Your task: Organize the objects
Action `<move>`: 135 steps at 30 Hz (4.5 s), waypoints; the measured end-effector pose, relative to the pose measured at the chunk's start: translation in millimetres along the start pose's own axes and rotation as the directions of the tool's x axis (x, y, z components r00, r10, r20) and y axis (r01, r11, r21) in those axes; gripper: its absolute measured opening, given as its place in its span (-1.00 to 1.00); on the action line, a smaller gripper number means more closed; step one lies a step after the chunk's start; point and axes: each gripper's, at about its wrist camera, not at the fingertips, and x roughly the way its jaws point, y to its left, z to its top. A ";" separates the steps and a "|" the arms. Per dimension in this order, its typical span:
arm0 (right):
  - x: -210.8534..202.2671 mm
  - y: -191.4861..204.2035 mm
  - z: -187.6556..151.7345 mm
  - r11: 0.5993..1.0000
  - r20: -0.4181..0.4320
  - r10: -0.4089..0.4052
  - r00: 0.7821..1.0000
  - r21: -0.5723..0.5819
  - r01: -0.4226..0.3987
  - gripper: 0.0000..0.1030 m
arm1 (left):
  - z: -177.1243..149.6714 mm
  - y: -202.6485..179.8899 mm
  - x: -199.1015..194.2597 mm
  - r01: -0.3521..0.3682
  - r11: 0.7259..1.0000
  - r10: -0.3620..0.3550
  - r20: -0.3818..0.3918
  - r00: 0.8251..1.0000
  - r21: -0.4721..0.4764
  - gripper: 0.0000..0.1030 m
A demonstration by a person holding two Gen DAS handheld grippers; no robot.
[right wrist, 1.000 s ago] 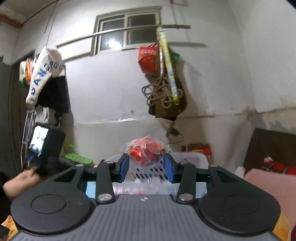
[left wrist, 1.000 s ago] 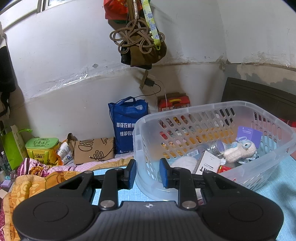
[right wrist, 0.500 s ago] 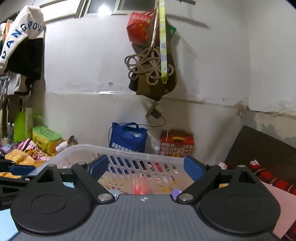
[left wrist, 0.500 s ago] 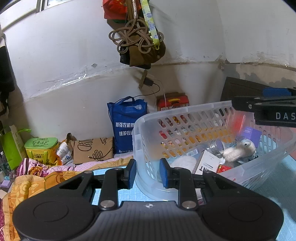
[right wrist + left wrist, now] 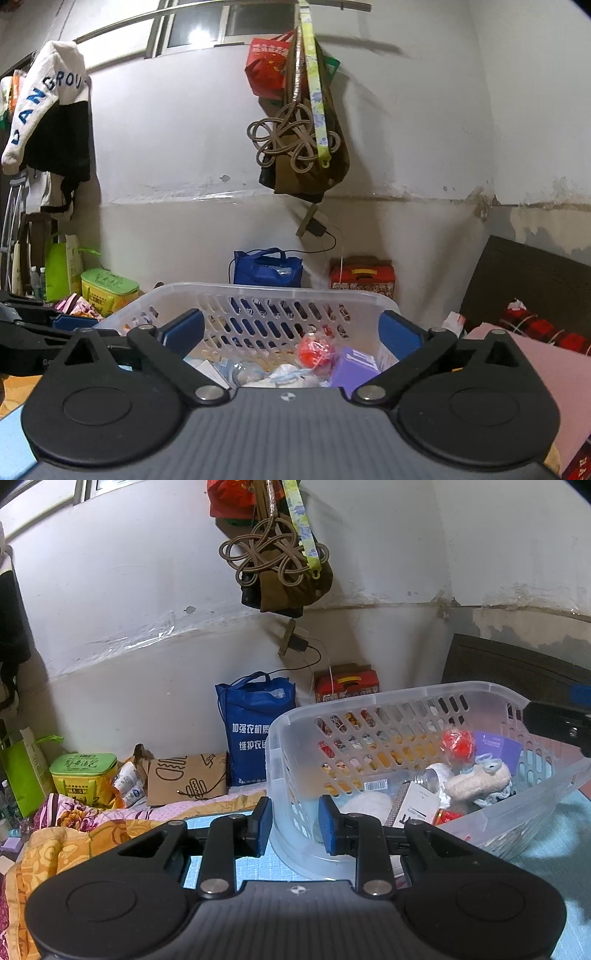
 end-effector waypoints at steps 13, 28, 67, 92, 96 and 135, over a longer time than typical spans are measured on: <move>-26.5 -24.9 -4.9 0.998 0.008 0.007 1.000 0.057 -0.007 1.00 | -1.0 0.3 -3.2 -0.014 1.000 0.014 0.028 1.000 -0.001 -0.25; -58.4 -37.9 -16.6 0.987 -0.047 -0.153 0.987 0.036 0.155 1.00 | -18.9 29.4 -58.7 0.066 0.989 -0.047 0.141 0.989 -0.136 1.00; -25.7 -26.0 -3.5 0.984 -0.334 -0.102 0.937 0.106 0.145 1.00 | 6.3 -27.7 -67.8 0.084 0.995 -0.086 -0.039 0.996 -0.055 1.00; -42.5 -29.2 1.5 0.985 -0.320 -0.136 0.937 0.053 0.161 1.00 | 3.1 -35.9 -72.4 0.039 0.998 -0.039 -0.002 0.999 -0.049 1.00; -42.1 -26.7 2.6 0.986 -0.315 -0.145 0.938 0.037 0.164 1.00 | 2.9 -31.9 -73.8 0.049 0.996 -0.049 0.010 0.999 -0.071 1.00; -44.5 -10.7 1.5 0.991 -0.248 -0.122 0.961 0.021 0.132 1.00 | -3.5 -22.5 -77.0 0.072 0.994 -0.069 0.044 0.997 -0.083 1.00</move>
